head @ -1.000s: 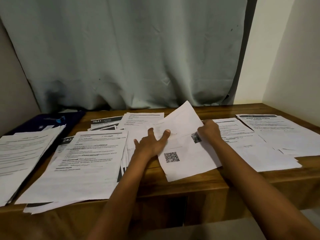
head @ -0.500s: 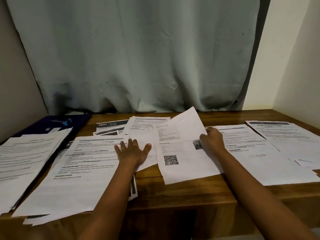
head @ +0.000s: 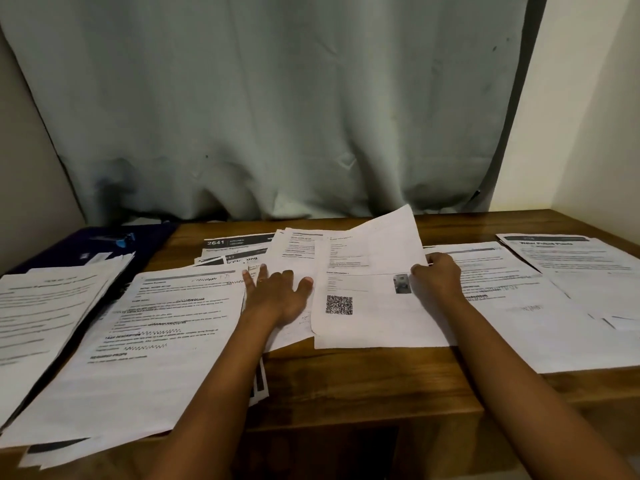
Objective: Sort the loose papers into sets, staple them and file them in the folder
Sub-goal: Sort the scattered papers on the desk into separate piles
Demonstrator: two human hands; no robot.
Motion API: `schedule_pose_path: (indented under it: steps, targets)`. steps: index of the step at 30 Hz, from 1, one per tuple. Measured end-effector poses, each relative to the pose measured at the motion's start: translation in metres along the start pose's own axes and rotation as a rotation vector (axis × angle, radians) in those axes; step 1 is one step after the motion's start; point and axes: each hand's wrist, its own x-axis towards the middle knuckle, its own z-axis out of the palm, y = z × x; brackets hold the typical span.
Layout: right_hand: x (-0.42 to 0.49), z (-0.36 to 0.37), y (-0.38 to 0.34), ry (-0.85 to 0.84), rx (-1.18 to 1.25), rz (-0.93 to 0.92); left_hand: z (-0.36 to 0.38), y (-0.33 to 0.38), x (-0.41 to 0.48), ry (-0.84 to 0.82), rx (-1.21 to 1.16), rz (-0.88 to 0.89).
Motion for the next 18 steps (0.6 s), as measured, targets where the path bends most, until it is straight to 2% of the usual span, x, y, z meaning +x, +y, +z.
schedule_pose_path:
  steps: [5,9,11,14,18]
  targets:
    - [-0.002,-0.001,-0.002,-0.006,-0.006,-0.002,-0.003,0.006,-0.009,0.001,-0.174,0.208]
    - [-0.003,0.001,-0.003,-0.022,-0.065,0.005,-0.012,0.006,-0.016,0.176,-0.52,0.235]
    - [-0.003,0.001,-0.003,-0.024,-0.076,0.004,-0.008,0.005,-0.016,0.203,-0.415,0.207]
    - [-0.006,0.001,-0.004,-0.027,-0.064,0.025,0.001,-0.001,-0.011,0.048,-0.244,0.134]
    - [-0.011,0.0,-0.006,-0.086,-0.059,0.029,0.004,-0.001,-0.009,0.003,-0.305,0.152]
